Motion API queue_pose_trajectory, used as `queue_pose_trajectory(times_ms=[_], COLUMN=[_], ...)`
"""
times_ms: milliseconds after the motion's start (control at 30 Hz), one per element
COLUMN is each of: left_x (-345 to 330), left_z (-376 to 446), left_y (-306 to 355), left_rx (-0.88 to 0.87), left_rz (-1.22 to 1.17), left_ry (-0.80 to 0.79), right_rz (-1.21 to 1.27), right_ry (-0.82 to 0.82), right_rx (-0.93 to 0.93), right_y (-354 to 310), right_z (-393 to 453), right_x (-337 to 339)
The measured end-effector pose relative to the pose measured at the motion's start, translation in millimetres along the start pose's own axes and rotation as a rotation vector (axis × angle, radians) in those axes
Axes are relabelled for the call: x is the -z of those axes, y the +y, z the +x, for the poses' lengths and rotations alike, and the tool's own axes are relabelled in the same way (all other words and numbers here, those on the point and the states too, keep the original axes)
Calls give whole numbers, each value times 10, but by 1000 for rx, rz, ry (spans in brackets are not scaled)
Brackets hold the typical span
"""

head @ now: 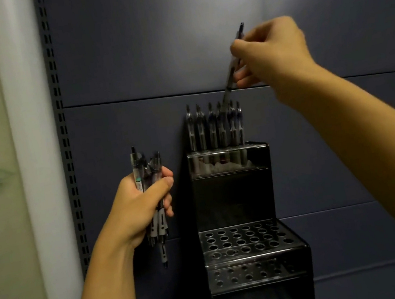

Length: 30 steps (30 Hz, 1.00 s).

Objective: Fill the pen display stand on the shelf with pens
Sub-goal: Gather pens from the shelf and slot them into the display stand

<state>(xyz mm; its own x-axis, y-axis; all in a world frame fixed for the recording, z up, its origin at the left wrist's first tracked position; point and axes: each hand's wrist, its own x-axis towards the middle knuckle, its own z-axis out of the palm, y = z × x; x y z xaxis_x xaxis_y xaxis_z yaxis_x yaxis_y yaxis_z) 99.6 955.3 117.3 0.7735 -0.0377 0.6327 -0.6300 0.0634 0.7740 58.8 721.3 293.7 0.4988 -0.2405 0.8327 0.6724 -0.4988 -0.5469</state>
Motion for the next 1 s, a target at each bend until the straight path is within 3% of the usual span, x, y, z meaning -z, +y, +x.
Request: queue_pose_trajectory(times_ms=[200,600,1000], left_x=[-40,-80,-113], left_z=[-19,-5,-19], left_y=[21,-31,-9], left_rx=[26,44,46], left_rz=[0,73,102], left_ry=[-14,-21,-57], right_rz=[-247,-319,-449], right_ry=[-24,-133,-392], right_rx=[4,-84,-248], right_y=[291,503,538], right_z=[98,44,-119], right_x=[156,5,-51])
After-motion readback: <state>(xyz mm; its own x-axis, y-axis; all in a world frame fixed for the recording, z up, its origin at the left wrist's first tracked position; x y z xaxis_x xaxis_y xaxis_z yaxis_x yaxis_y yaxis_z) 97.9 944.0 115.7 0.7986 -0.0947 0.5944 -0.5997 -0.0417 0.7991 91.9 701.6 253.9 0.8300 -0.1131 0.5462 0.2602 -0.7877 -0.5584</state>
